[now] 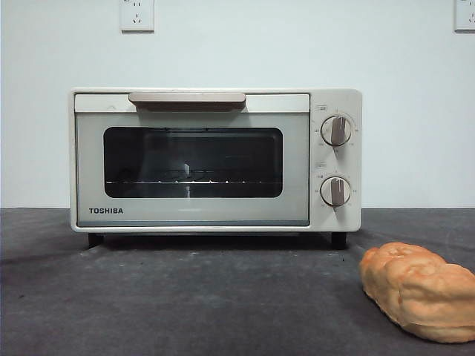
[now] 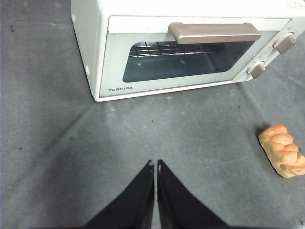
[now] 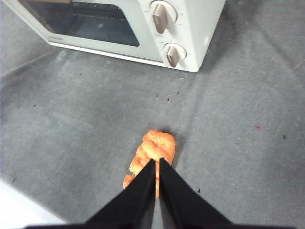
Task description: The left arm flap open the oven, the right arm pick bread and place it into oven, the left arm flap close the oven
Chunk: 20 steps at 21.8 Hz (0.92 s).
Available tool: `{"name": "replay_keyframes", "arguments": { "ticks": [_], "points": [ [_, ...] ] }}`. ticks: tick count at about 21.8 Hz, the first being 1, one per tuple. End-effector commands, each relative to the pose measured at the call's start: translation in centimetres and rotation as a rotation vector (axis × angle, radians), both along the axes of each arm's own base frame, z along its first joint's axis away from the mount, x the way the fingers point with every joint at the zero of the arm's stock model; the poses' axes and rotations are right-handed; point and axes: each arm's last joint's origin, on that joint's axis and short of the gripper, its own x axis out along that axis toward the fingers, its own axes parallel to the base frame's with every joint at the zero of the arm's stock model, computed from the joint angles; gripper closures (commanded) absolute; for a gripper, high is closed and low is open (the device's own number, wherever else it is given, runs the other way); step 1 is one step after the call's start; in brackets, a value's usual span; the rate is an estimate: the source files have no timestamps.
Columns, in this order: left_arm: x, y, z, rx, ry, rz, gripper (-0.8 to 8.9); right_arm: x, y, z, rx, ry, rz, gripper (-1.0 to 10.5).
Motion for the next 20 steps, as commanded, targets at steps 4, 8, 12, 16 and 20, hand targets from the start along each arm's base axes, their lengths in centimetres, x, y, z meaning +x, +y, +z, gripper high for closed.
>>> {"name": "replay_keyframes", "arguments": {
  "ticks": [4, 8, 12, 16, 20],
  "points": [
    [0.0, 0.0, 0.7, 0.011, -0.032, -0.015, 7.98, 0.1, 0.1, 0.6, 0.001, -0.031, 0.01, 7.2],
    [-0.1, 0.0, 0.7, 0.011, -0.031, -0.015, 7.98, 0.1, 0.1, 0.6, 0.021, -0.018, -0.009, 5.6],
    [-0.1, 0.0, 0.7, 0.011, -0.03, -0.016, 7.98, 0.6, 0.7, 0.2, 0.043, 0.032, 0.015, 5.6],
    [-0.1, 0.0, 0.6, 0.011, -0.03, -0.016, 7.98, 1.6, 1.7, -1.7, 0.059, 0.129, 0.052, 5.6],
    [-0.1, 0.0, 0.6, 0.011, -0.03, -0.016, 7.98, 2.5, 3.1, -5.4, 0.109, 0.189, 0.05, 5.6]
  ]
}}
